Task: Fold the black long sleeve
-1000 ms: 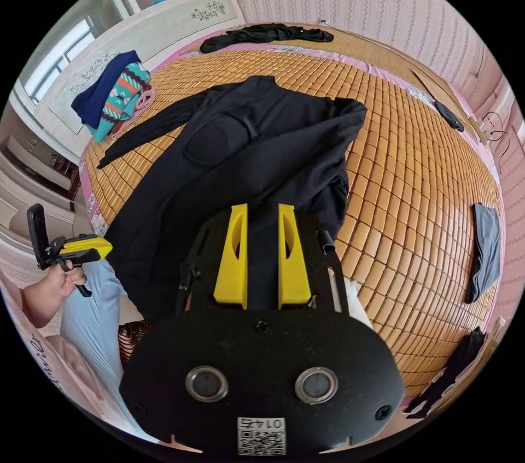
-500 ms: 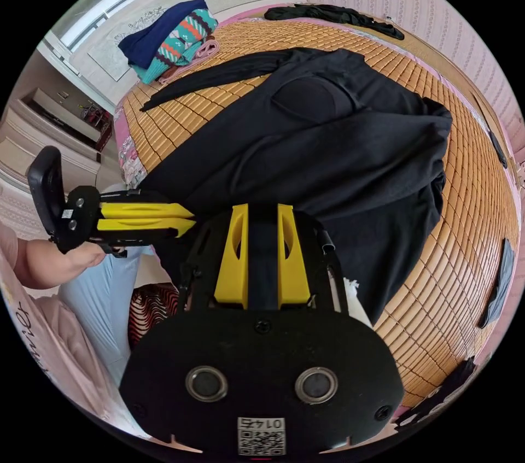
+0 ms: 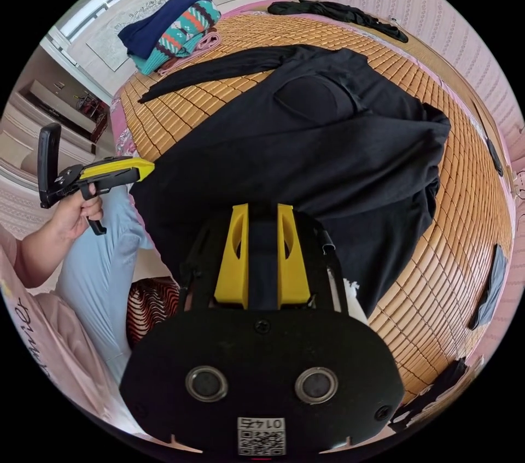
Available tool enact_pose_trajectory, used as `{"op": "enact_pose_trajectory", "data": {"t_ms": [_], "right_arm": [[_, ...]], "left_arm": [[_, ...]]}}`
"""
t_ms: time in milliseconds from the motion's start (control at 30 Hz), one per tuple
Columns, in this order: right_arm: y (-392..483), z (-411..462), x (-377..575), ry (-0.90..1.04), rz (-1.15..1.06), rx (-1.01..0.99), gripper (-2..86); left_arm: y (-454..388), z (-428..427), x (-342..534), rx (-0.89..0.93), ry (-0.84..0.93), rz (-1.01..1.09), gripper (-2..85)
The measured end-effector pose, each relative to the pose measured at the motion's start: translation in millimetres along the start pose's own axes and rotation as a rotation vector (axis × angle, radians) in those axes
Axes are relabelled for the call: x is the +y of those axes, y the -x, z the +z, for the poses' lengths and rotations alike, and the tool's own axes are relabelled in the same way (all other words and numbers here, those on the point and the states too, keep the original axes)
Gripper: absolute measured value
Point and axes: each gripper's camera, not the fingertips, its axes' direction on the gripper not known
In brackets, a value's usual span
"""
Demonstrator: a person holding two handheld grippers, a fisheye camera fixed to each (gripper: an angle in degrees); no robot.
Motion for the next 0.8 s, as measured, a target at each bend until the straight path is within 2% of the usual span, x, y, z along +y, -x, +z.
{"op": "enact_pose_trajectory", "data": {"t_ms": [133, 233, 300, 467, 567, 667, 700, 800], "right_arm": [[36, -2, -10, -0.012, -0.091, -0.078, 8.2], [60, 7, -26, 0.025, -0.155, -0.078, 8.2], [73, 7, -55, 0.029, -0.197, -0.126, 8.2], [116, 4, -140, -0.005, -0.339, -0.145, 8.2], [152, 14, -196, -0.001, -0.414, -0.155, 8.1], [191, 26, -246, -0.003, -0.484, -0.170, 8.2], [206, 32, -263, -0.019, -0.506, -0.147, 8.1], [242, 57, -302, 0.005, -0.552, -0.091, 8.2]], "left_arm": [[20, -20, 7, -0.051, -0.092, -0.028, 1.4], [71, -49, 11, -0.153, -0.217, -0.130, 4.2], [116, -71, 18, -0.292, -0.321, -0.228, 6.6], [194, -88, 35, -0.376, -0.453, -0.478, 8.3], [228, -79, 37, -0.319, -0.461, -0.569, 8.8], [244, -68, 31, -0.282, -0.401, -0.540, 8.9], [252, -63, 29, -0.281, -0.358, -0.566, 8.4], [261, -62, 34, -0.271, -0.372, -0.590, 5.2]]}}
